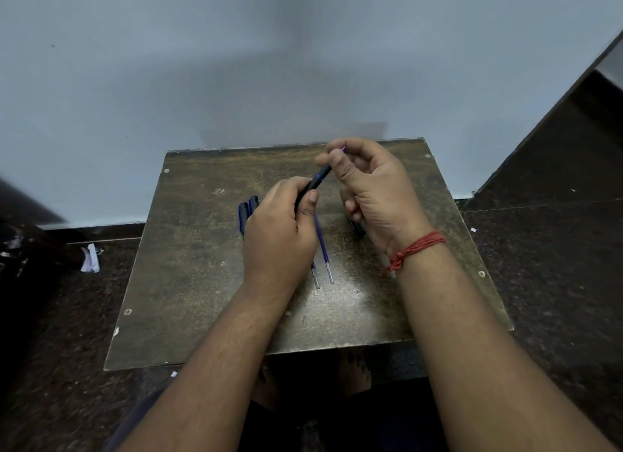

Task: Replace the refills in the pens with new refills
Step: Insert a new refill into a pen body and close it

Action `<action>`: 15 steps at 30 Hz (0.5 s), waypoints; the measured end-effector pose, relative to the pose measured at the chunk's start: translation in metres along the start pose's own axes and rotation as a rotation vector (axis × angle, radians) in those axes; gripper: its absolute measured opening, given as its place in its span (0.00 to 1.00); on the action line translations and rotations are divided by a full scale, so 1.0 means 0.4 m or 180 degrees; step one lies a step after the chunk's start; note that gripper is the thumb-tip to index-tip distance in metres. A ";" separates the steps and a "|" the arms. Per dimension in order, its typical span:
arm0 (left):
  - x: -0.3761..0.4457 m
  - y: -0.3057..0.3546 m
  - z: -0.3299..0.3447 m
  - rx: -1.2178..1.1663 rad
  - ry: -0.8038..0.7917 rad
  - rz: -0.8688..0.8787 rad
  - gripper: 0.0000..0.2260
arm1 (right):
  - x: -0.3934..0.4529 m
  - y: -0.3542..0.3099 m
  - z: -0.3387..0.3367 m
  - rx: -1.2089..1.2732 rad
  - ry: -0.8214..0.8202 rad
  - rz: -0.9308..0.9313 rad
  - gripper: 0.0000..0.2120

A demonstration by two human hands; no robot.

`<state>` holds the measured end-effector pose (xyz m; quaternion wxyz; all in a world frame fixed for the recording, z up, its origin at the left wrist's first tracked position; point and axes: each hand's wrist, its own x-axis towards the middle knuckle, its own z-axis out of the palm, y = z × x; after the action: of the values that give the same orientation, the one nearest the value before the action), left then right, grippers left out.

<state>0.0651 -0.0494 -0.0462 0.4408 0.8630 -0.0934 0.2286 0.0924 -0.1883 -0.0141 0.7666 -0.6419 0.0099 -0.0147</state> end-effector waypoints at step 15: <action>0.002 0.001 -0.005 0.0050 0.0028 0.0016 0.05 | 0.003 0.003 0.003 0.0061 -0.0024 -0.0078 0.04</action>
<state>0.0652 -0.0480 -0.0447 0.4338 0.8652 -0.0918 0.2342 0.0937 -0.1871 -0.0152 0.7725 -0.6346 -0.0010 -0.0217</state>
